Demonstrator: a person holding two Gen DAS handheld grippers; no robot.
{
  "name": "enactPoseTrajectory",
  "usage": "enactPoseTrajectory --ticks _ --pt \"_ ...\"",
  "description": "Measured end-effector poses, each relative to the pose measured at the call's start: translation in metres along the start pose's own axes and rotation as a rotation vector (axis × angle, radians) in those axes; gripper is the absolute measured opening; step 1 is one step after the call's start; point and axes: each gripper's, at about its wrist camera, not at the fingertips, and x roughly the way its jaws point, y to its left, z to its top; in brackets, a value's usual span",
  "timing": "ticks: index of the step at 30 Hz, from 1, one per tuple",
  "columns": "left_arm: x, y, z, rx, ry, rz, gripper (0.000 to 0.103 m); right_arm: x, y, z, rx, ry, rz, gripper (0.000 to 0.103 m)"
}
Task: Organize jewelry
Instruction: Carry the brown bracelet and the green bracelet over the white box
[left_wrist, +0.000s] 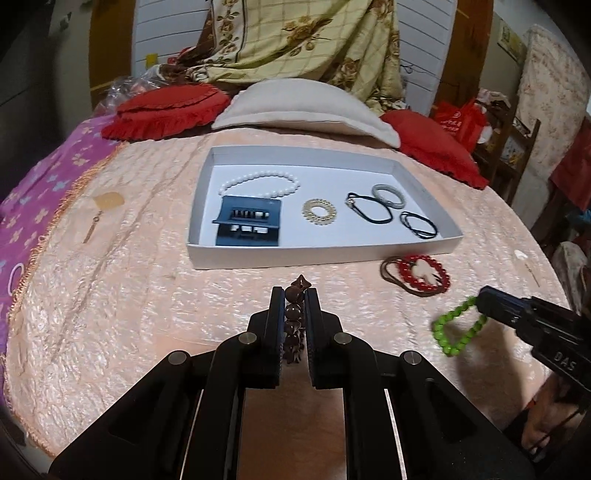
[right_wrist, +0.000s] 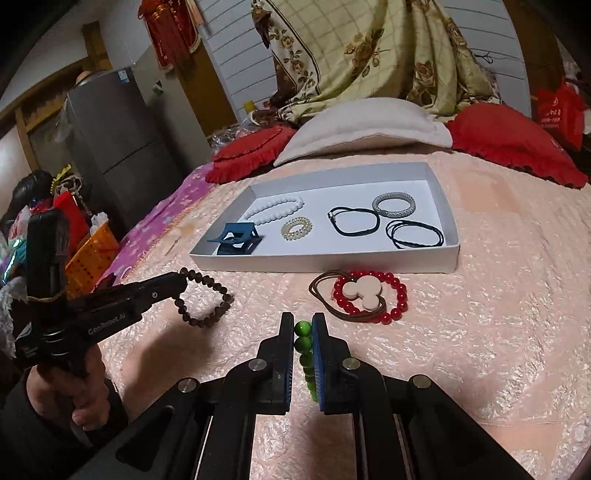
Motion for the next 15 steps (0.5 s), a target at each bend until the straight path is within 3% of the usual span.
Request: enactPoseTrajectory --ticks 7,15 --pt "0.0025 -0.0012 -0.0041 0.013 -0.004 0.066 0.009 0.0033 0.0015 -0.0015 -0.012 0.012 -0.014 0.009" --pt "0.0027 0.0019 -0.0049 0.003 0.000 0.083 0.009 0.0071 0.0018 -0.0021 -0.015 0.018 -0.039 0.009"
